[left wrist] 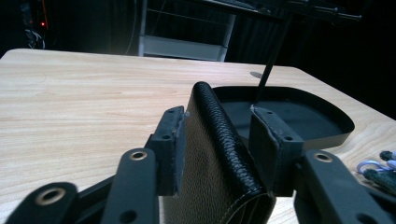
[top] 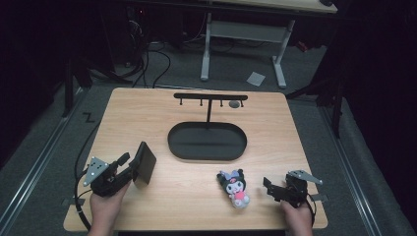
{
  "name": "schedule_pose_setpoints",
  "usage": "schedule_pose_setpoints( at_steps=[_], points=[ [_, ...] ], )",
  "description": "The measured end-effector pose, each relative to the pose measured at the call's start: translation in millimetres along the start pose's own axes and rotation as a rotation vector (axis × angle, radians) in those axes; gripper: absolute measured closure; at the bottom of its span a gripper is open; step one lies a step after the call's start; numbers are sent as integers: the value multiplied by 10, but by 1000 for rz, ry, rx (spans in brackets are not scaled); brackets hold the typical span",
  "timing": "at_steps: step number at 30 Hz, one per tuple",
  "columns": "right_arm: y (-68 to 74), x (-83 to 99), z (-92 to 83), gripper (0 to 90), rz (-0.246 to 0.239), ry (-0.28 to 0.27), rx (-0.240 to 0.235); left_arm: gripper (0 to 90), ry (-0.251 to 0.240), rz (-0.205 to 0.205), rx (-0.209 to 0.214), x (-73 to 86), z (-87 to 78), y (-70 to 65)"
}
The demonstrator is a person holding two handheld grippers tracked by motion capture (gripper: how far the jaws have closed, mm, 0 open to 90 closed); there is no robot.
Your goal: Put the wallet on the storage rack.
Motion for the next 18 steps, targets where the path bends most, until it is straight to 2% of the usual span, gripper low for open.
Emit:
schedule_pose_setpoints(
  at_steps=[3, 5, 6, 7, 8, 9, 12, 13, 15, 17, 18],
  points=[
    [2, 0, -1, 34, 2, 1, -1, 503, 1, 11, 5, 5, -1, -10],
    [-1, 0, -2, 34, 0, 0, -1, 473, 8, 26, 3, 16, 5, -23],
    [-3, -1, -4, 34, 0, -2, 0, 456, 18, 46, -4, 34, 14, -42],
    [-3, -1, -4, 34, 0, -2, 0, 439, 18, 46, -4, 34, 14, -42],
    [-2, -2, -7, 34, 1, -3, -1, 418, 30, 83, -23, 60, 29, -72],
    [-2, -2, -7, 34, 1, -3, -1, 391, 30, 83, -23, 60, 29, -72],
    [-1, -2, -9, 34, -2, -3, -2, 359, 60, 170, -74, 122, 63, -145],
    [2, -3, -12, 34, -3, -5, -5, 353, 75, 201, -103, 152, 83, -175],
    [7, -3, -13, 34, 2, -6, -7, 368, 81, 203, -115, 164, 93, -180],
    [8, -5, -8, 34, 5, -9, -19, 393, 119, 181, -119, 185, 120, -154],
    [10, -7, -7, 35, 9, -8, -20, 413, 119, 181, -119, 185, 120, -154]
  ],
)
Point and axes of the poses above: each handheld gripper's, and its own axes: z roughly forward along the jaws, x roughly out of its underside, y roughly to its left, the point moved 1 cm from there along z, roughly forward along the jaws, and after that the axes turned 11 degrees about -z, right-handed, at the moved point
